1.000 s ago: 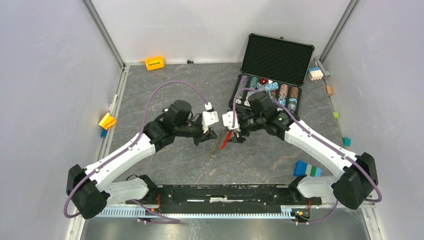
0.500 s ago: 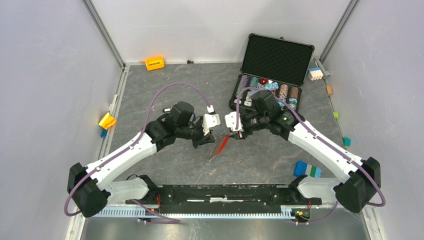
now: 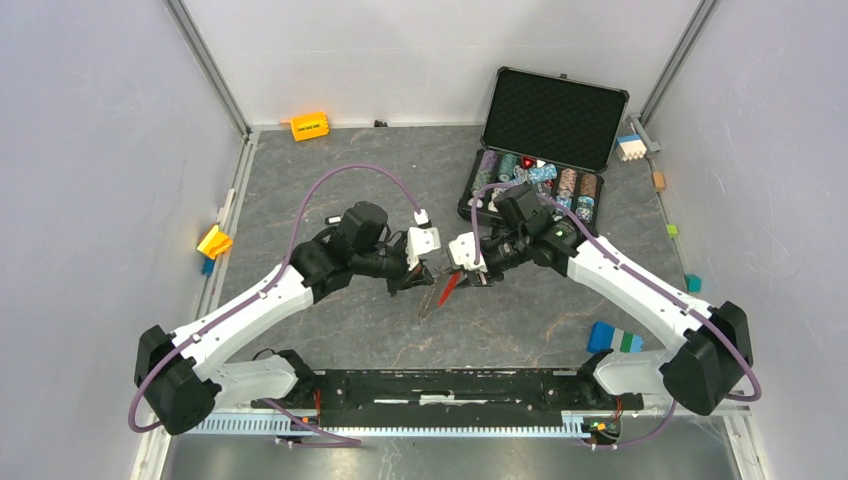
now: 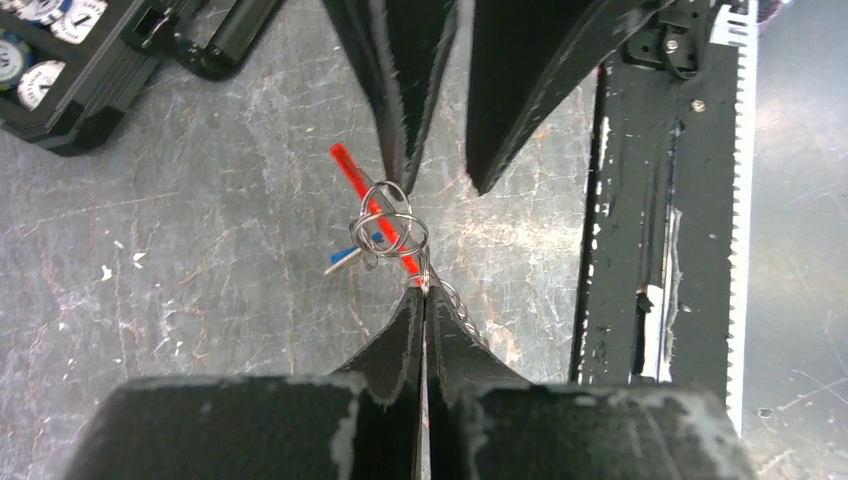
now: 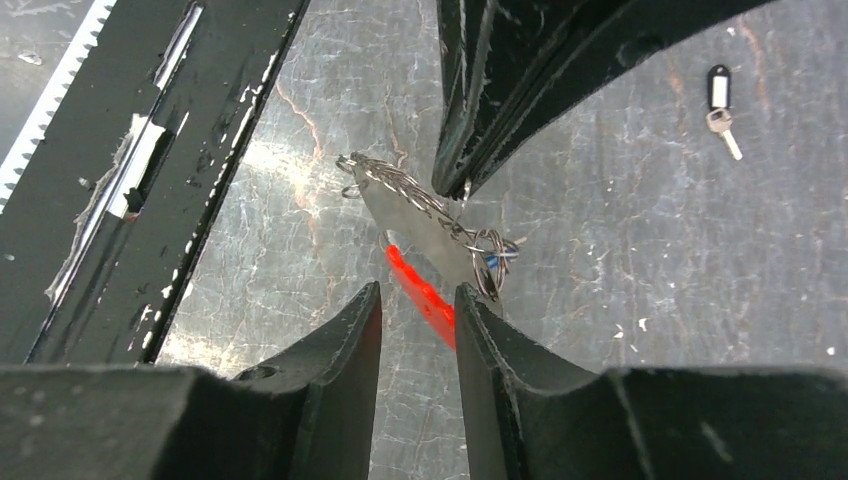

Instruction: Put the keys on the keyring

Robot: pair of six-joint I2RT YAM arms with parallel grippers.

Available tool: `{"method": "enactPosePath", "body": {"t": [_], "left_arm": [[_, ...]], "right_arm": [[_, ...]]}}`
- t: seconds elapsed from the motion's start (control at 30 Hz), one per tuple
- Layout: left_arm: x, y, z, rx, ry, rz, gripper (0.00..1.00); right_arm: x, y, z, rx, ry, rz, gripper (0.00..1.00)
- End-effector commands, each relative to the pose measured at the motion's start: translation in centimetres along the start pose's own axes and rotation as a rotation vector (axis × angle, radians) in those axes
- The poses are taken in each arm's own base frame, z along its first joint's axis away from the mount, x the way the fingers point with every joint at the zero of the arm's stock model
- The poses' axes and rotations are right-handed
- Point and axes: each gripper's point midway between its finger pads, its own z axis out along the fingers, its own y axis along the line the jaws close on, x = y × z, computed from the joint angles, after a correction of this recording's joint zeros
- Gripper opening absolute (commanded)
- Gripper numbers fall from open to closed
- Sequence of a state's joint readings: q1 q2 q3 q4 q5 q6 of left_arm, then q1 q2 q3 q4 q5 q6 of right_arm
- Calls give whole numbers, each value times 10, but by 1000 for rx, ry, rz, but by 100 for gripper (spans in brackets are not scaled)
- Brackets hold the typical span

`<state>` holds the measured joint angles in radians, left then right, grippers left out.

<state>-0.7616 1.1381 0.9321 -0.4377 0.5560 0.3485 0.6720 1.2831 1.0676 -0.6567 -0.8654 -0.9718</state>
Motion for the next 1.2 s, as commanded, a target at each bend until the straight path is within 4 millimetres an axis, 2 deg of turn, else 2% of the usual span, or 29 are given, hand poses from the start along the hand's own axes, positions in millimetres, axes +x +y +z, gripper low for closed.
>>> {"method": "enactPosePath", "body": {"t": [0.0,0.23,0.47,0.7,0.9,1.03,1.17], "left_arm": [[-28,-13,-1,85,-102,75,2],[-19,-25,2,161,-102,138,2],[-15,-15,2,112,-73,198,2],[-9,-6,-1,53,-51,353,2],[-4,-1,-1,-19,57,481,2],[-4,-3,-1,-29,79,523,2],[-3,-2,4,-40,102,519,2]], "right_arm": [[-3,-4,3,-9,-22,3,39],[-4,-7,5,-2,-38,23,41],[-2,-2,6,-11,-38,33,41],[-2,-4,5,9,-41,45,41],[-4,-18,9,40,-45,117,42],[-8,-20,14,11,-77,155,43],[0,-15,22,-26,-79,194,42]]}}
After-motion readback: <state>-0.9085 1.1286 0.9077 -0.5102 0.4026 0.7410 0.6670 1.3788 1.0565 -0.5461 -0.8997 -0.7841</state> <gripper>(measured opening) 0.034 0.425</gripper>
